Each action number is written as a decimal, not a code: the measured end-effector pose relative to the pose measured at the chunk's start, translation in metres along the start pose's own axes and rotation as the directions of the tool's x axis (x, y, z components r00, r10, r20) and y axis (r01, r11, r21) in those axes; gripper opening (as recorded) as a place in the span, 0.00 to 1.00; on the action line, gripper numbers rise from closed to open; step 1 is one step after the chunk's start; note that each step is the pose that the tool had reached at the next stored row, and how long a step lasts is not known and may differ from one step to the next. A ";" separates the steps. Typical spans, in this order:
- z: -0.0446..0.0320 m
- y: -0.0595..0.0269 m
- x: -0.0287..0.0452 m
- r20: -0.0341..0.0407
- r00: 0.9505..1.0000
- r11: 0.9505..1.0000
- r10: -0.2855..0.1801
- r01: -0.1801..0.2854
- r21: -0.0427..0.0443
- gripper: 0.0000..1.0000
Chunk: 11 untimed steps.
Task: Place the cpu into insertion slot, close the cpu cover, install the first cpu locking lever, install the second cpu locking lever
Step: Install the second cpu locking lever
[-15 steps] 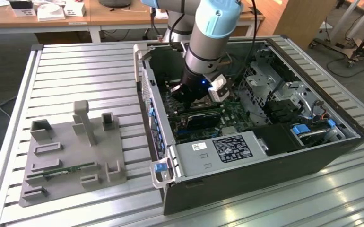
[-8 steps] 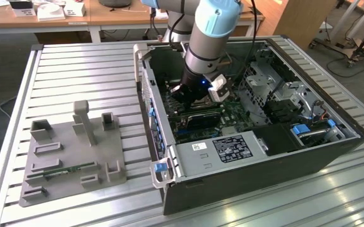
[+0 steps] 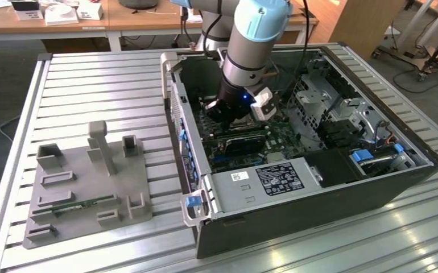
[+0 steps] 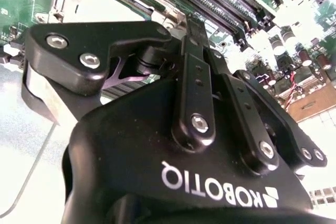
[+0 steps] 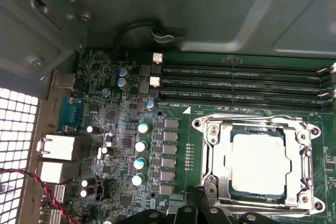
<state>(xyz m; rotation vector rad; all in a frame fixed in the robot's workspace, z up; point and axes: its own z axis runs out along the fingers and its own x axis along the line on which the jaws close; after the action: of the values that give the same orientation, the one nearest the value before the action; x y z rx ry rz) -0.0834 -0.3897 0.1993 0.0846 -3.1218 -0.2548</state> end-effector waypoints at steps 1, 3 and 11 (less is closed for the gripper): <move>-0.0013 0.0003 0.0000 0.000 1.000 1.000 0.000 0.000 0.000 0.10; -0.0039 0.0008 0.0000 0.000 1.000 1.000 0.000 0.000 0.000 0.10; -0.0151 0.0028 0.0001 0.000 1.000 1.000 0.000 0.000 0.000 0.10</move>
<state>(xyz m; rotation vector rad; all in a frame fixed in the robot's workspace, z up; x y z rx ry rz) -0.0834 -0.3894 0.2146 0.0844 -3.1217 -0.2544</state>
